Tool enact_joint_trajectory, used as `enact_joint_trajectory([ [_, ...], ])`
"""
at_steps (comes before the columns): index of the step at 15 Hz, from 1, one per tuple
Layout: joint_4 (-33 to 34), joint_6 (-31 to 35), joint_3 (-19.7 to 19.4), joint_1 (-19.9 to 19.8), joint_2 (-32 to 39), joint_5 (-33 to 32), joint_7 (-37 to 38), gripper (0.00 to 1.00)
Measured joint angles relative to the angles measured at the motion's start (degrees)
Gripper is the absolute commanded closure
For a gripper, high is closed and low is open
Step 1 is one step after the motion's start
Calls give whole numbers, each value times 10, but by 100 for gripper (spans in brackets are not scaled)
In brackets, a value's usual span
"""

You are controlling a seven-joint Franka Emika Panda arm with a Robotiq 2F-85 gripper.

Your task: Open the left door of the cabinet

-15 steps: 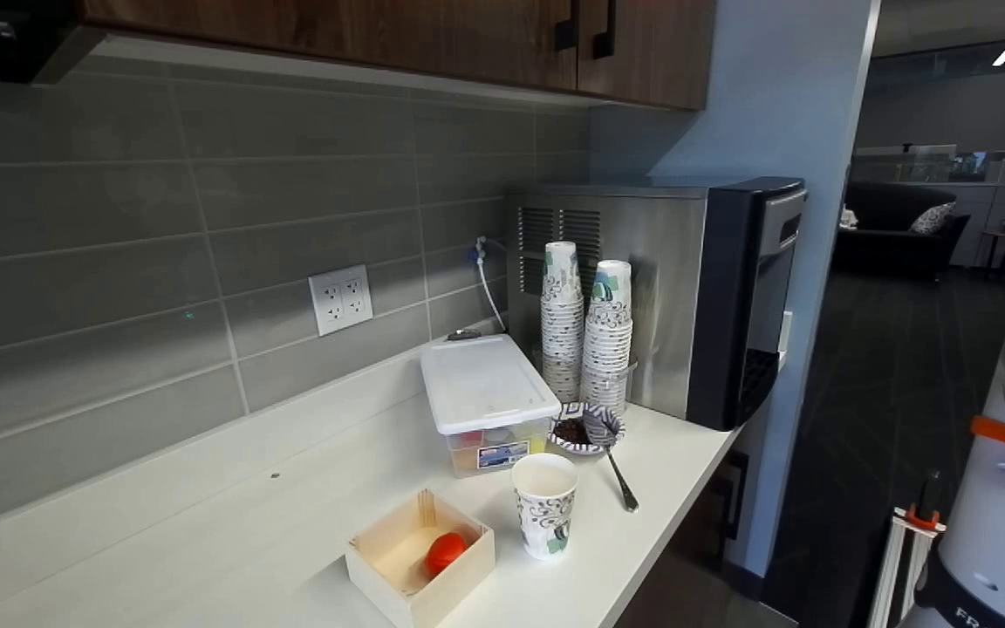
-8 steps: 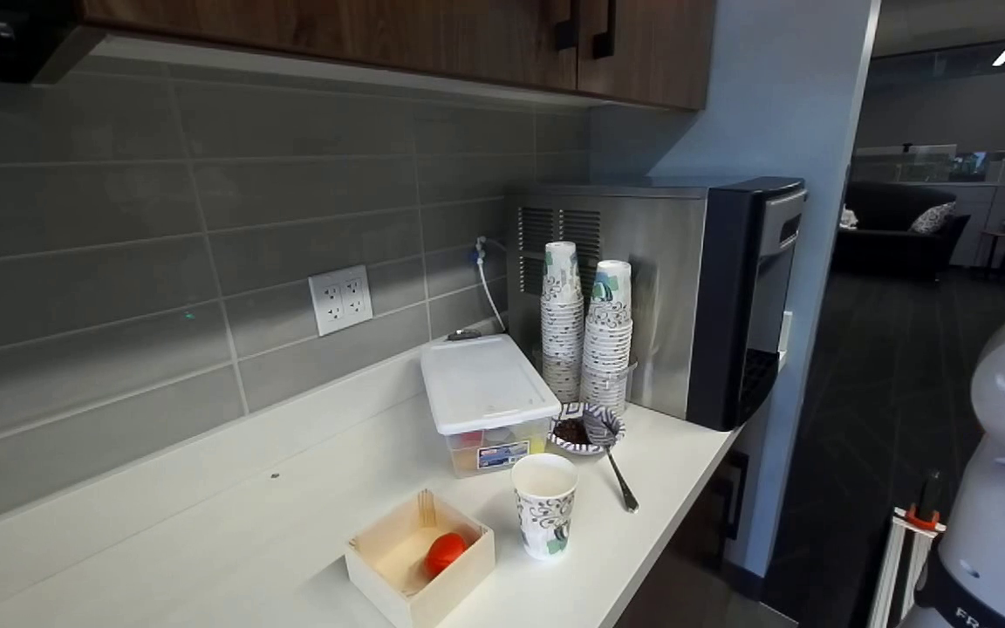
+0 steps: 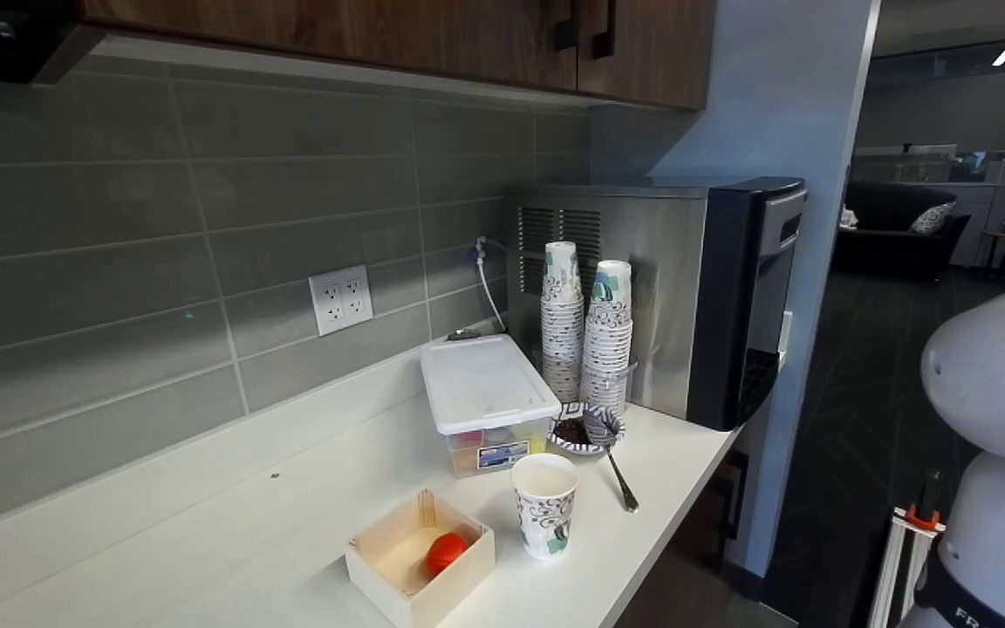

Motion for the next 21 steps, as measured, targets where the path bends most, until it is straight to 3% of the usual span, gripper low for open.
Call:
enact_joint_trajectory([
  [5, 0, 9, 39, -60, -4, -6, 50, 0],
  [9, -8, 8, 49, -76, -15, -1, 81, 0],
  [14, -23, -34, 45, -73, -46, 33, 92, 0],
  [21, -27, -171, 15, -27, -106, 72, 85, 0],
])
